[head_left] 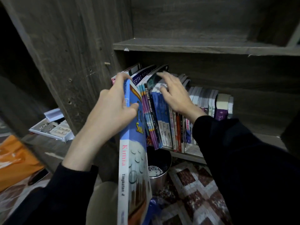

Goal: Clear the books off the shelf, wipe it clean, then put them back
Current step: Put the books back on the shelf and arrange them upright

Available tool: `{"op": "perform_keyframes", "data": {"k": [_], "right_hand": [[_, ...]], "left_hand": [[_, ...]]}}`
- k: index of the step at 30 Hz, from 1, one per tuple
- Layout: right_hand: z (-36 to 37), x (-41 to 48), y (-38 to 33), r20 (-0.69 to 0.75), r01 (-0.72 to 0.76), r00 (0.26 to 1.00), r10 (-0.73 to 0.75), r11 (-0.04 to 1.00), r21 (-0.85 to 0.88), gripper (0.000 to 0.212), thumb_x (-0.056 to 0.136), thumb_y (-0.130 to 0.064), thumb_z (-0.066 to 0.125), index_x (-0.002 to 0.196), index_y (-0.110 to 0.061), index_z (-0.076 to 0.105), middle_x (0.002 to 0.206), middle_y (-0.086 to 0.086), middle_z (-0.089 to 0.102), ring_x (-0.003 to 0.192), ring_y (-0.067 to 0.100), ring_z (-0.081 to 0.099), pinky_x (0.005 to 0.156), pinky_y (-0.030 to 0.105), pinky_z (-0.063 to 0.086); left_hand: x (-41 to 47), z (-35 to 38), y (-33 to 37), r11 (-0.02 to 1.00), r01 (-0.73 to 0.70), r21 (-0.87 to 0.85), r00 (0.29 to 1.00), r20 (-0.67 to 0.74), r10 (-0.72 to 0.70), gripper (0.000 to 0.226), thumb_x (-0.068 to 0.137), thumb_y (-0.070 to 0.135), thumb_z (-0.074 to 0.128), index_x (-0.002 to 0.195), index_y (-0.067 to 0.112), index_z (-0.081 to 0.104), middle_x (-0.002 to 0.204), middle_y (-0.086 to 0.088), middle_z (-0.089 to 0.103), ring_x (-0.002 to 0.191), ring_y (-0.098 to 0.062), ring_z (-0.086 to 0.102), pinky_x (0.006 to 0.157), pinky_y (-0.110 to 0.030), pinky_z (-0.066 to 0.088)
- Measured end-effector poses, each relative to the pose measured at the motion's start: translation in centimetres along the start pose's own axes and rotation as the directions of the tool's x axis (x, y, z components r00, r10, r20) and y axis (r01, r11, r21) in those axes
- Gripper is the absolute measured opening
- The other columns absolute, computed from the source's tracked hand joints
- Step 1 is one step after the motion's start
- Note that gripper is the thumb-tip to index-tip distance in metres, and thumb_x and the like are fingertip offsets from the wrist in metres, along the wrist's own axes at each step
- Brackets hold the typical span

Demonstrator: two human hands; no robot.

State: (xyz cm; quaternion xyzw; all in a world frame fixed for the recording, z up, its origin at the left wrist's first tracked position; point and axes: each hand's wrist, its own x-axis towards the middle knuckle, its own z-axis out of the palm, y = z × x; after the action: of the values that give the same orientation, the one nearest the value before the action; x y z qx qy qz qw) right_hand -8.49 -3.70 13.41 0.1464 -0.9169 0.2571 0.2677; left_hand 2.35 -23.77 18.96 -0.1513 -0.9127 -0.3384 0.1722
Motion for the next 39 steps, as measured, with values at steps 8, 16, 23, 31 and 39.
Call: {"op": "perform_keyframes", "data": {"k": [8, 16, 23, 31, 39], "right_hand": [[0.0, -4.4, 4.0, 0.11, -0.03, 0.992, 0.058, 0.969, -0.246, 0.057, 0.096, -0.042, 0.046, 0.147, -0.024, 0.029, 0.154, -0.003, 0.029, 0.143, 0.014, 0.022, 0.107, 0.042, 0.039], [0.2, -2.6, 1.8, 0.127, 0.012, 0.99, 0.061, 0.861, -0.508, 0.065, 0.088, -0.066, 0.044, 0.144, -0.036, 0.028, 0.128, 0.01, 0.034, 0.118, 0.026, 0.035, 0.07, 0.034, 0.039], [0.5, -2.7, 1.0, 0.08, -0.047, 0.992, 0.101, 0.863, -0.503, 0.059, 0.087, -0.032, 0.05, 0.141, -0.028, 0.03, 0.129, 0.013, 0.035, 0.116, 0.03, 0.036, 0.066, 0.035, 0.045], [-0.2, -2.3, 1.1, 0.129, -0.036, 0.985, 0.114, 0.868, -0.495, 0.054, 0.086, -0.034, 0.054, 0.137, -0.034, 0.037, 0.129, 0.012, 0.034, 0.118, 0.032, 0.034, 0.069, 0.036, 0.04], [-1.7, -3.8, 1.6, 0.008, -0.1, 0.993, 0.12, 0.858, -0.504, 0.046, 0.095, -0.048, 0.046, 0.131, -0.021, 0.04, 0.126, 0.008, 0.043, 0.114, 0.026, 0.042, 0.064, 0.034, 0.038]], "left_hand": [[-0.4, -1.1, 1.0, 0.998, -0.043, -0.055, 0.999, -0.009, 0.043, 0.044, 0.087, 0.02, 0.064, 0.114, 0.035, 0.033, 0.087, 0.008, 0.06, 0.091, -0.025, 0.053, 0.058, -0.025, 0.039], [0.5, -2.0, 0.4, 1.0, -0.023, -0.013, 0.997, -0.069, 0.022, 0.043, 0.085, 0.02, 0.066, 0.115, 0.032, 0.038, 0.083, -0.005, 0.062, 0.09, -0.024, 0.051, 0.066, -0.031, 0.038], [0.9, -2.4, -0.1, 1.0, -0.01, 0.005, 0.996, -0.084, 0.01, 0.044, 0.085, 0.021, 0.067, 0.117, 0.033, 0.038, 0.083, 0.0, 0.061, 0.078, -0.018, 0.051, 0.058, -0.027, 0.037], [1.1, -2.5, 0.1, 0.999, -0.034, -0.004, 0.992, -0.12, 0.033, 0.044, 0.085, 0.021, 0.067, 0.118, 0.032, 0.039, 0.084, 0.007, 0.058, 0.074, -0.01, 0.052, 0.052, -0.014, 0.033], [2.1, -2.8, 1.4, 0.99, -0.116, -0.079, 0.979, -0.18, 0.101, 0.047, 0.083, 0.019, 0.07, 0.117, 0.033, 0.041, 0.09, 0.015, 0.06, 0.09, -0.014, 0.06, 0.067, -0.02, 0.047]]}}
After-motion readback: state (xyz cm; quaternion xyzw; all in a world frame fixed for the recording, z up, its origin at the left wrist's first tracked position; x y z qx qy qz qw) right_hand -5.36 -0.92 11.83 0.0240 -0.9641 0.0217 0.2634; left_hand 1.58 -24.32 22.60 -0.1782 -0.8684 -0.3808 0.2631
